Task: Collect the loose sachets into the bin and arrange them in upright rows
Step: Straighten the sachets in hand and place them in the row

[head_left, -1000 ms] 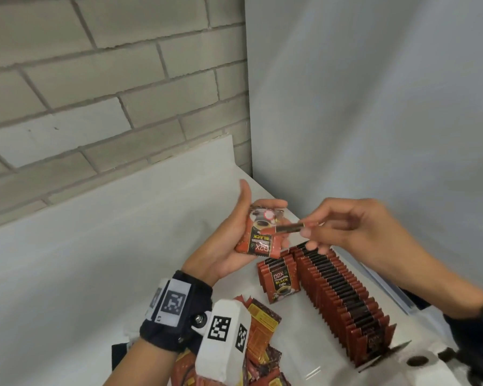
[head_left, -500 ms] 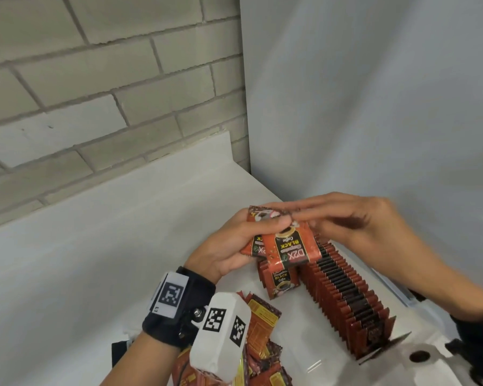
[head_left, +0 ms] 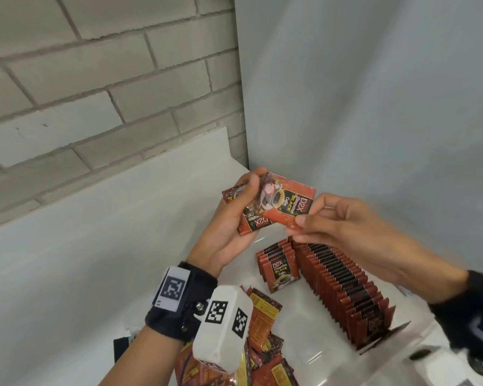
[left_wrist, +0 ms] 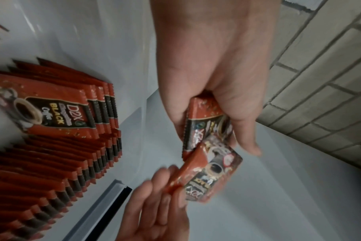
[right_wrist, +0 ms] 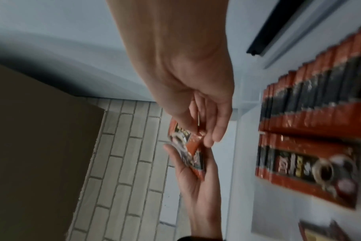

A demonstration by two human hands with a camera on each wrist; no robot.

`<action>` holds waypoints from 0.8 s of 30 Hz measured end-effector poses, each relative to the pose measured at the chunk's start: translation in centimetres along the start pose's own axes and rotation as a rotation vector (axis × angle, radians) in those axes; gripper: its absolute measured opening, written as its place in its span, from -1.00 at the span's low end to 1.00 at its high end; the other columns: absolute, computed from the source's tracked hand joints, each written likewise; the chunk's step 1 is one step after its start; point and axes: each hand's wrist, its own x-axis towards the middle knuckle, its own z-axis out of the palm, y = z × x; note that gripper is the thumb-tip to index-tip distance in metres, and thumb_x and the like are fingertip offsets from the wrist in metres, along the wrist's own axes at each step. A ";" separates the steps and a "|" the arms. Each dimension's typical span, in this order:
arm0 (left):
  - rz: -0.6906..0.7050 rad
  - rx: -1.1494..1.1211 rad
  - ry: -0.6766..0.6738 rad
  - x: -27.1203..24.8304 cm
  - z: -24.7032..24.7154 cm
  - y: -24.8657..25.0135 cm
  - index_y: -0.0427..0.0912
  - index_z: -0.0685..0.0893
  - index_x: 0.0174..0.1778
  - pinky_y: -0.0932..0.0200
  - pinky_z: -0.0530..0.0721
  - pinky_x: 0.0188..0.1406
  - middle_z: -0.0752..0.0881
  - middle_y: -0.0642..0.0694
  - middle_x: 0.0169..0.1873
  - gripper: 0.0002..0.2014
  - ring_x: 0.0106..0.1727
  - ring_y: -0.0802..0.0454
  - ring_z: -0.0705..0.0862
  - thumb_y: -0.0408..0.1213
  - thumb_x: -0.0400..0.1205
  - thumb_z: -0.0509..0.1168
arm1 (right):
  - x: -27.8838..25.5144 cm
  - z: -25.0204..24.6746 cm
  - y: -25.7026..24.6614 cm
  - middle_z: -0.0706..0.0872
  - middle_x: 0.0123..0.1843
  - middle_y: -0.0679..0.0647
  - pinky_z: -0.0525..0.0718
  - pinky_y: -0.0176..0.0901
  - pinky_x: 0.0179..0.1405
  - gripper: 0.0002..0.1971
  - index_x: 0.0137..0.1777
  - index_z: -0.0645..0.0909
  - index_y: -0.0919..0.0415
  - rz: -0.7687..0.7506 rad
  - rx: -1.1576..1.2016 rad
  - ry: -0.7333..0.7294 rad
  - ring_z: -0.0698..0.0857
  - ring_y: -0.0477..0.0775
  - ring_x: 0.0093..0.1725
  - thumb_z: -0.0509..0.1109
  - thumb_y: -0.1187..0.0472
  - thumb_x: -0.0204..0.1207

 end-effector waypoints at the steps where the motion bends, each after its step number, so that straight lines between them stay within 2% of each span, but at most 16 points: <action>1: -0.002 -0.008 0.034 0.1 0.0 0.1 -0.13 0.74 0.00 0.10 0.77 -0.06 0.73 -0.15 -0.10 -0.68 -0.04 -0.01 0.75 -0.11 0.36 0.45 | 0.1 -0.4 -0.3 0.81 -0.11 0.34 0.79 -0.19 -0.03 -0.88 -0.13 0.54 0.39 -0.015 -0.049 -0.015 0.83 0.18 -0.06 0.44 0.38 0.45; 2: 0.002 -0.022 0.064 0.2 0.0 0.2 -0.14 0.72 0.01 0.13 0.76 -0.13 0.71 -0.12 -0.17 -0.70 -0.12 0.03 0.75 -0.12 0.39 0.42 | 0.1 -0.8 -0.6 0.82 -0.14 0.33 0.79 -0.21 -0.06 -0.89 -0.11 0.54 0.39 -0.035 -0.130 -0.042 0.84 0.16 -0.10 0.43 0.38 0.47; 4: 0.013 -0.068 0.119 0.3 -0.1 0.3 -0.15 0.68 0.05 0.15 0.72 -0.11 0.67 -0.08 -0.24 -0.77 -0.21 0.07 0.70 -0.25 0.48 0.35 | 0.4 -1.5 -1.1 0.83 -0.19 0.24 0.77 -0.25 -0.10 -0.91 -0.08 0.62 0.33 -0.076 -0.386 -0.140 0.82 0.08 -0.18 0.46 0.34 0.48; 6: 0.019 -0.109 0.148 0.4 -0.2 0.3 -0.18 0.67 0.07 0.16 0.72 -0.10 0.64 -0.10 -0.23 -0.75 -0.20 0.05 0.67 -0.36 0.47 0.30 | 1.0 -1.6 -1.3 0.83 -0.23 0.11 0.74 -0.26 -0.08 -0.95 -0.08 0.71 0.16 -0.125 -0.714 -0.257 0.80 -0.03 -0.24 0.49 0.28 0.49; 9: 0.004 -0.133 0.144 0.4 -0.3 0.1 -0.23 0.66 0.07 0.17 0.74 -0.13 0.64 -0.13 -0.23 -0.72 -0.20 0.03 0.68 -0.44 0.44 0.28 | 1.9 -0.6 -0.5 0.82 -0.28 -0.01 0.66 -0.31 -0.17 -0.96 -0.11 0.73 0.04 -0.152 -1.089 -0.372 0.73 -0.22 -0.38 0.49 0.22 0.50; 12: 0.004 -0.136 0.136 0.4 -0.3 0.1 -0.25 0.65 0.08 0.16 0.74 -0.12 0.65 -0.14 -0.24 -0.72 -0.22 0.03 0.70 -0.45 0.44 0.27 | 2.6 0.9 0.1 0.82 -0.24 -0.04 0.58 -0.43 -0.17 -0.96 -0.06 0.73 0.04 -0.147 -1.295 -0.437 0.63 -0.37 -0.50 0.46 0.15 0.54; 14: 0.005 -0.141 0.136 0.4 -0.3 0.1 -0.26 0.64 0.07 0.17 0.74 -0.11 0.64 -0.14 -0.25 -0.72 -0.23 0.03 0.69 -0.45 0.43 0.27 | 2.8 1.6 0.5 0.73 -0.28 -0.11 0.55 -0.46 -0.24 -0.93 -0.04 0.73 0.12 -0.155 -1.374 -0.477 0.58 -0.26 -0.54 0.45 0.17 0.54; 16: -0.001 -0.142 0.132 0.3 -0.3 0.1 -0.26 0.64 0.07 0.18 0.74 -0.10 0.64 -0.13 -0.25 -0.72 -0.22 0.03 0.68 -0.45 0.44 0.27 | 2.9 2.2 0.9 0.48 -0.35 -0.24 0.53 -0.33 -0.26 -0.95 -0.07 0.70 0.14 -0.184 -1.484 -0.503 0.48 -0.23 -0.46 0.44 0.18 0.54; 18: -0.006 -0.135 0.127 0.3 -0.3 0.1 -0.27 0.64 0.08 0.17 0.74 -0.10 0.65 -0.13 -0.25 -0.72 -0.21 0.04 0.69 -0.45 0.45 0.28 | 2.8 2.7 1.4 0.35 -0.35 -0.21 0.37 -0.35 -0.39 -0.90 -0.15 0.56 0.11 -0.231 -1.602 -0.517 0.47 -0.09 -0.32 0.42 0.18 0.55; 20: -0.007 -0.131 0.130 0.3 -0.3 0.1 -0.27 0.65 0.08 0.18 0.74 -0.11 0.65 -0.13 -0.25 -0.72 -0.22 0.04 0.69 -0.45 0.45 0.27 | 2.7 3.1 1.8 0.40 -0.28 -0.08 0.26 -0.30 -0.44 -0.84 -0.14 0.42 0.10 -0.287 -1.717 -0.513 0.45 0.02 -0.21 0.37 0.20 0.58; 22: -0.007 -0.127 0.138 0.3 -0.2 0.2 -0.26 0.65 0.07 0.18 0.74 -0.11 0.64 -0.13 -0.25 -0.73 -0.23 0.04 0.69 -0.44 0.44 0.27 | 2.7 3.4 1.7 0.58 -0.04 0.08 0.31 -0.19 -0.32 -0.93 0.02 0.50 0.11 -0.337 -1.806 -0.486 0.51 0.11 -0.11 0.33 0.21 0.61; 24: -0.009 -0.129 0.145 0.3 -0.2 0.2 -0.27 0.65 0.06 0.18 0.75 -0.12 0.64 -0.13 -0.26 -0.73 -0.24 0.04 0.69 -0.45 0.44 0.27 | 2.8 3.5 1.6 0.64 0.15 0.14 0.32 -0.14 -0.20 -0.83 0.18 0.54 0.14 -0.379 -1.846 -0.444 0.62 0.15 0.05 0.33 0.19 0.61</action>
